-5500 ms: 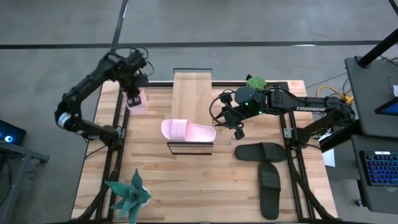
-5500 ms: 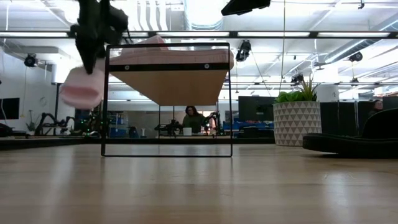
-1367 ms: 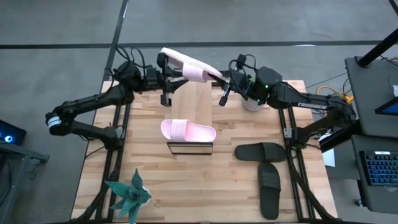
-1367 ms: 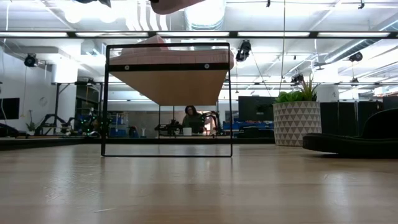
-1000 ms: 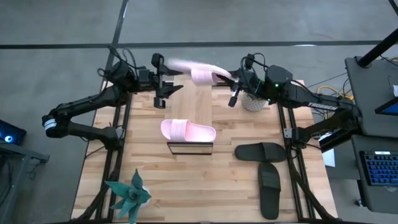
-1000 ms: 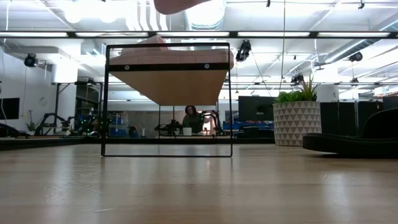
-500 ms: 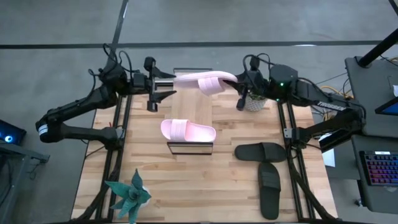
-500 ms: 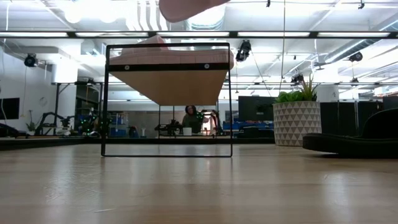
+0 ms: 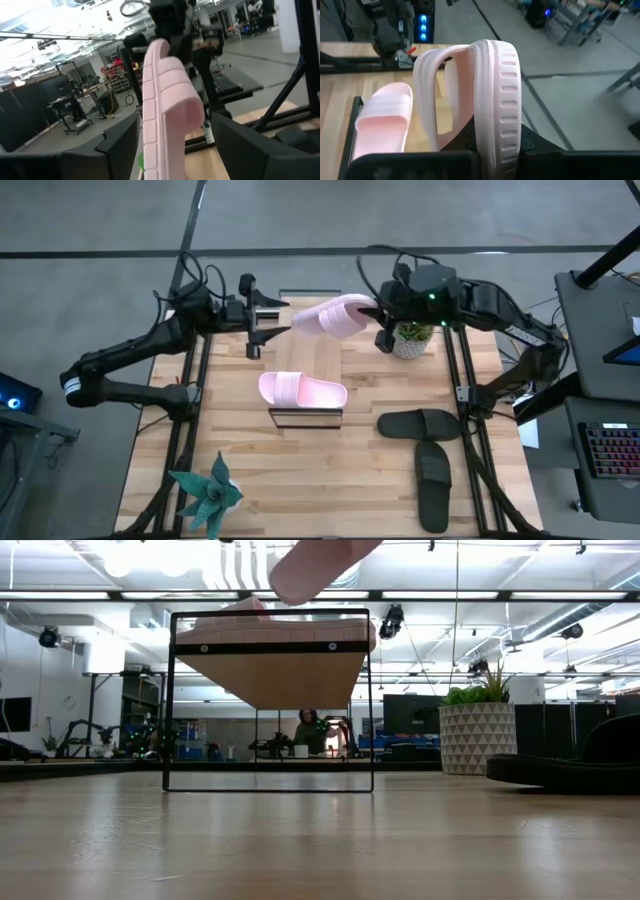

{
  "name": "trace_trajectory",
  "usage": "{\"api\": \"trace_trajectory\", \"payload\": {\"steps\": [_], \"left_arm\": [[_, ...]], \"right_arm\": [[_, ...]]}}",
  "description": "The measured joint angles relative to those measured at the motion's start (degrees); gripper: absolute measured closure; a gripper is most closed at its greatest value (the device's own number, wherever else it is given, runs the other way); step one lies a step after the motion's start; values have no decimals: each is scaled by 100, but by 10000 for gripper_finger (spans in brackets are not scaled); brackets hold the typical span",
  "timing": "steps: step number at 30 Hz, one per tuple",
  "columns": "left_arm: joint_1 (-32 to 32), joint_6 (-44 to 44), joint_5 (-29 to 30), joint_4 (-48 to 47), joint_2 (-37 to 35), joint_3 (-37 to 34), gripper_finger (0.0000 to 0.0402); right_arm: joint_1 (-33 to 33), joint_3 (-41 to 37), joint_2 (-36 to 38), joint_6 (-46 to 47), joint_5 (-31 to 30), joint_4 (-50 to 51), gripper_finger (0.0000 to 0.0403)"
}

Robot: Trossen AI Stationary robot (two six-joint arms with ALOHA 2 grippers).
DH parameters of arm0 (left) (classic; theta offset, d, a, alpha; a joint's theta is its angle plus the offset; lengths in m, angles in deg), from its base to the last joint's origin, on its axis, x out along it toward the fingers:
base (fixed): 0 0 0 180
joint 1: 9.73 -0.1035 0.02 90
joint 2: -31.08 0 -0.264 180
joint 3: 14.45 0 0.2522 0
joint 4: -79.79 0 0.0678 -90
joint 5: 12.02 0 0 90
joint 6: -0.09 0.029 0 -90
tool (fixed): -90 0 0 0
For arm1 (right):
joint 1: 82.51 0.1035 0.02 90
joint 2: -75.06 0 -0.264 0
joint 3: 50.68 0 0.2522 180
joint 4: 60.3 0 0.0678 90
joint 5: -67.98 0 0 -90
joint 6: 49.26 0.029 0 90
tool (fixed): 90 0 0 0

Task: Pick and place slides into the shelf
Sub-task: Put the pink slipper on the shelf

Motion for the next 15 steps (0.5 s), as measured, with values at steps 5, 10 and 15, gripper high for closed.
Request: {"api": "trace_trajectory", "payload": {"steps": [5,10,15], "left_arm": [[0,181,35,-36,247,0,171],[-2,349,388,-66,449,-2,171],[-4,327,460,-119,549,9,171]], "right_arm": [[0,931,-530,119,20,690,377],[4,1603,-920,114,150,1134,377],[3,1941,-1088,-80,149,1378,377]]}}
